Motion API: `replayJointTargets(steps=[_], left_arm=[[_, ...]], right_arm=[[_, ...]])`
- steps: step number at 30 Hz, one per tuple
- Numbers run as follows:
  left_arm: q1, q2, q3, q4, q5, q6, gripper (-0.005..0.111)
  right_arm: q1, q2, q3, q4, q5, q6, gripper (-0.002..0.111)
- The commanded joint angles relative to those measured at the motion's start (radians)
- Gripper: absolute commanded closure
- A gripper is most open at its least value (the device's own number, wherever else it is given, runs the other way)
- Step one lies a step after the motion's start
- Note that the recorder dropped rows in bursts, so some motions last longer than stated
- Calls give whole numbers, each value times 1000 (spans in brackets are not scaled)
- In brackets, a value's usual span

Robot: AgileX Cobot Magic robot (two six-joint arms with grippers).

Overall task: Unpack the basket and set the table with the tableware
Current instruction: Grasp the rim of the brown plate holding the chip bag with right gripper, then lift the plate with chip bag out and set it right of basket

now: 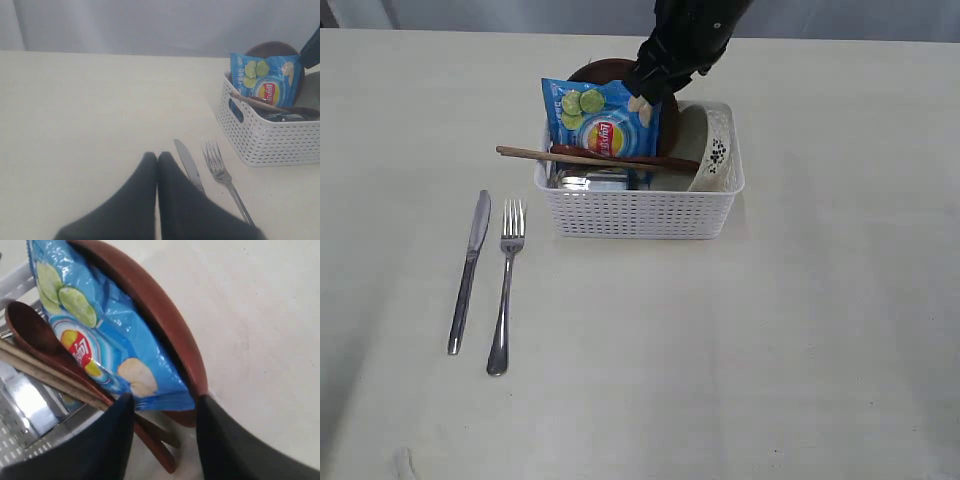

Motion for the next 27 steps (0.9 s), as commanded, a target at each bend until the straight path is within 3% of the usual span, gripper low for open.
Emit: replayJointTargets(steps=[1,13,20,27], left_arm=[[-5,-4,4,1,-2,3,107],[-5,-4,4,1,-2,3,107],[-5,-4,4,1,-2,3,107],[-5,-4,4,1,-2,3,107]], right_arm=[[-3,43,-42,15,-17,-9,68],[-3,98,-100,36,-8,-6,69],[-3,98,-100,34,7,-6,109],[-3,61,-100,32,13,-6,109]])
